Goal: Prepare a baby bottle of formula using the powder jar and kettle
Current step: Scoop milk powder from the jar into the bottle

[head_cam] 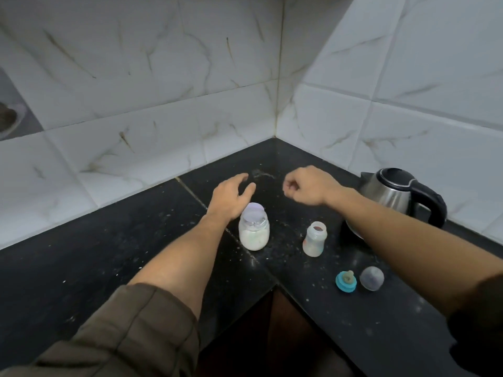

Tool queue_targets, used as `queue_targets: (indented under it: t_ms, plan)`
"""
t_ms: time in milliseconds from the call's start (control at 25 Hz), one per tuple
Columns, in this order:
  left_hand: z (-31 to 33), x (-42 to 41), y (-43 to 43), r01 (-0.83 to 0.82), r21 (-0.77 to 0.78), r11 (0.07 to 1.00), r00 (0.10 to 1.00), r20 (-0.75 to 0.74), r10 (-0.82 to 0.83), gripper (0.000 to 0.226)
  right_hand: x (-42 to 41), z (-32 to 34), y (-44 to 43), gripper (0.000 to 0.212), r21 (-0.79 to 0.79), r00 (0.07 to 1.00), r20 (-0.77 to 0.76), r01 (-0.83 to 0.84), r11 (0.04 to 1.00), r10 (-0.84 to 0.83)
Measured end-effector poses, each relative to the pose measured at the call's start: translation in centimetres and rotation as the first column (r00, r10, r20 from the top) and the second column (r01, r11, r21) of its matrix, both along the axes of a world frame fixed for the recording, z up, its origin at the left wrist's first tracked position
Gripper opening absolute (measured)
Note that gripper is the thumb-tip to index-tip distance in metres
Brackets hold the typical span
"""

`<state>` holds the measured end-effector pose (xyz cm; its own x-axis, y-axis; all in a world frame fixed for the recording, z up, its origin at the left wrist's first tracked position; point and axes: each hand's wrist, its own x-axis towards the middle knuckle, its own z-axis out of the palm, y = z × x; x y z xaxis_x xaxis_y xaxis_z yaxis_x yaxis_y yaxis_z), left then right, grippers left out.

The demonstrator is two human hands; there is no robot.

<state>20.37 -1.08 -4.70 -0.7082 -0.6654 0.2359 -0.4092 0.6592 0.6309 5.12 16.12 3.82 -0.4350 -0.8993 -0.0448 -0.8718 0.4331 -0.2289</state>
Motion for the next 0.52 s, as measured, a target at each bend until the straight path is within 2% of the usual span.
queue_targets:
  t_ms: [120, 280, 360, 520]
  plan:
    - [-1.6, 1.6, -0.6, 0.020, 0.123, 0.992, 0.996, 0.078, -0.030, 0.061, 2.5, -0.7, -3.7, 0.026, 0.012, 0.998, -0.012, -0.057, 0.998, 0.057]
    - [-3.8, 2.7, -0.6, 0.063, 0.214, 0.975, 0.969, 0.222, -0.111, 0.107, 4.0, -3.1, -6.2, 0.033, 0.128, 0.986, -0.086, -0.130, 0.983, 0.142]
    - [-4.9, 2.6, -0.4, 0.077, 0.235, 0.969, 0.957, 0.256, -0.139, 0.119, 4.0, -4.3, -6.5, 0.032, 0.203, 0.979, -0.103, -0.154, 0.967, 0.177]
    - [-7.2, 1.9, -0.3, 0.100, 0.265, 0.959, 0.949, 0.264, -0.172, 0.097, 4.0, -6.0, -6.8, 0.033, 0.353, 0.978, -0.057, -0.168, 0.921, 0.201]
